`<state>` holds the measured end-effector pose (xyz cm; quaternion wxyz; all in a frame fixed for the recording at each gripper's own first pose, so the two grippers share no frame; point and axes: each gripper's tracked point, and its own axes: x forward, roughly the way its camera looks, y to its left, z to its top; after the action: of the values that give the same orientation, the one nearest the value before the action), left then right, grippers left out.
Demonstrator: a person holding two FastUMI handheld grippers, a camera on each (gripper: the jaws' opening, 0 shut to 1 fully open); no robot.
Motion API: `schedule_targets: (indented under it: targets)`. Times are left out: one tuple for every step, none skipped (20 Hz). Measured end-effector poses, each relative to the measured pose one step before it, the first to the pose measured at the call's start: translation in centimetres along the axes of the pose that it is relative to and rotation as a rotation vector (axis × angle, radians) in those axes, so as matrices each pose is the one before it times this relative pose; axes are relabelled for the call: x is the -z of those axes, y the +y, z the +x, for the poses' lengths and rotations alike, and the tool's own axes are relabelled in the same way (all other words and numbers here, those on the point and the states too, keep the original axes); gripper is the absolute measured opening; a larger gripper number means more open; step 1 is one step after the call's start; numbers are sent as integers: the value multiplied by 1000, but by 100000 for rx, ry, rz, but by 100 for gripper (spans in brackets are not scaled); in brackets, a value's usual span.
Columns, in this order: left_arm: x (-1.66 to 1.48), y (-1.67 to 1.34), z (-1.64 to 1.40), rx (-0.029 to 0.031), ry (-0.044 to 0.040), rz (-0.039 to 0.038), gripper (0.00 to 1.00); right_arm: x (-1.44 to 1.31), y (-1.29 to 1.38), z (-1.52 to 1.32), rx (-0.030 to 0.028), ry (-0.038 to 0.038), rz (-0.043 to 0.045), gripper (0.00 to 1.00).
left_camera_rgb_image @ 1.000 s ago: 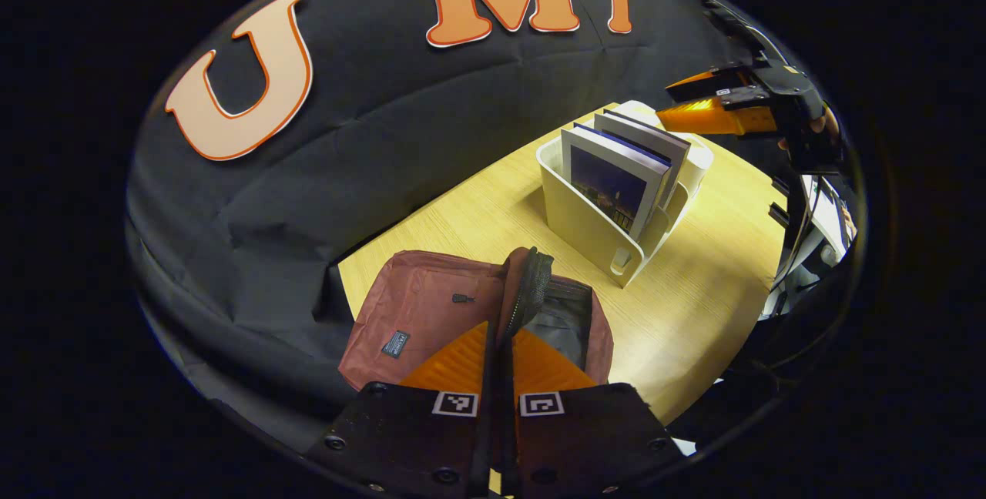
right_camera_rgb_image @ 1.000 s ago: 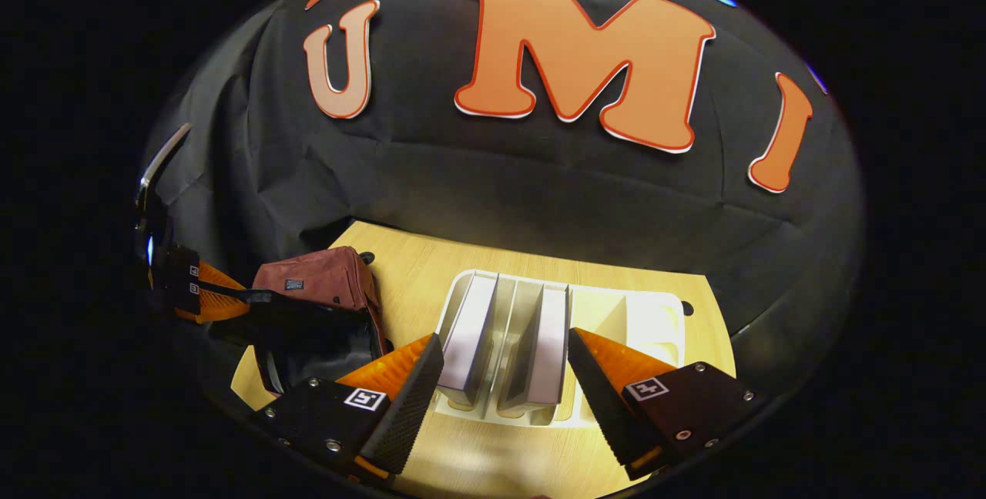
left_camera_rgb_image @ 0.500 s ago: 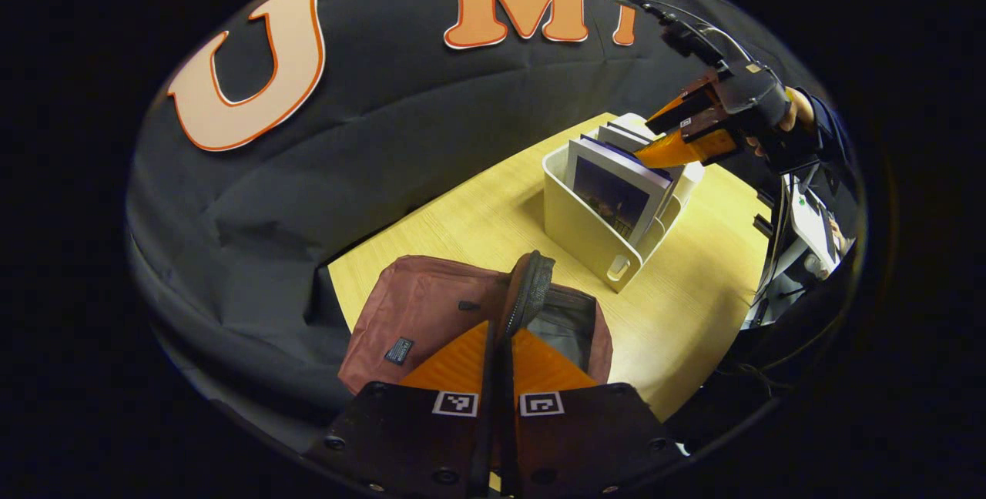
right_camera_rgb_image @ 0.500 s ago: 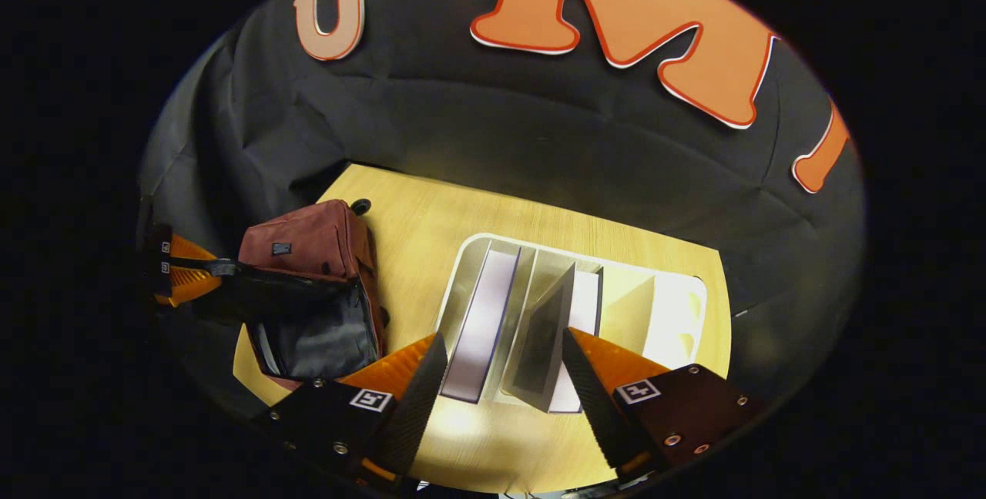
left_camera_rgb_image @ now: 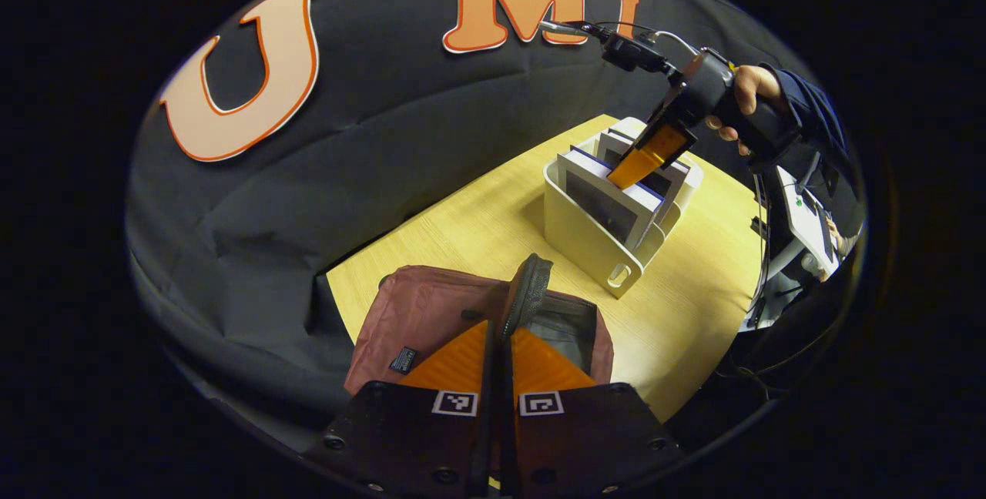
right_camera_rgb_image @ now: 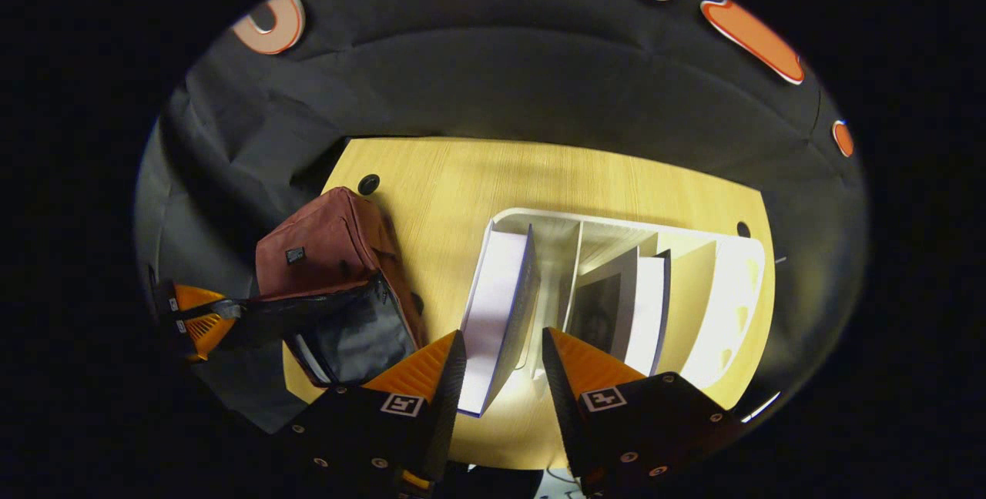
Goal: Open the schoolbag, grab two books from the bookshelf and put them into the schoolbag.
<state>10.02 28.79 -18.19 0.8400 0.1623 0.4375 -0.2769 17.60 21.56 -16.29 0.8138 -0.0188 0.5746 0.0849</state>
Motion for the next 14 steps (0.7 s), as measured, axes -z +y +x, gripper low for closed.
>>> schedule_targets:
  targets:
    - [230, -12, -56, 140, 34, -182, 6, -46, 41, 99, 273, 119, 985, 59]
    - [51, -11, 21, 30, -160, 213, 5, -153, -143, 14, 410, 133, 765, 59]
    - [30, 23, -10, 162, 267, -136, 5, -21, -77, -241, -292, 136, 1706, 59]
    - [12, 43, -13, -197, -50, 213, 6, -110, 76, -80, -713, 899, 2205, 59]
    - [73, 93, 124, -155, 179, -488, 6, -167, 505, -369, -3433, 548, 3342, 59]
    - [52, -66, 108, 312, -71, -238, 6, -261, 453, -200, -2376, -700, 3800, 58]
    - [192, 29, 36, 342, 374, -438, 6, -160, 545, -466, -1609, 466, 3505, 58]
    - [125, 57, -5, 38, 91, -154, 6, -13, 534, 59, -1243, 763, 957, 58]
    - [92, 207, 160, -471, 258, -525, 6, 15, 109, 90, 1394, 684, -1245, 58]
    - [31, 6, 46, -146, 36, -239, 6, 49, -5, 335, 1816, 226, -2256, 58]
    - [41, -57, 115, 299, 41, -295, 6, 157, 165, 812, 1757, 494, -1186, 58]
    - [22, -152, -36, 552, 51, -96, 6, 209, 265, 472, 819, 1419, 196, 58]
    - [156, 37, 139, 175, 173, -183, 6, 59, 552, 350, 98, 385, 709, 58]
    - [144, 143, 109, -243, 159, -94, 6, -300, 246, 352, 410, 238, 405, 58]
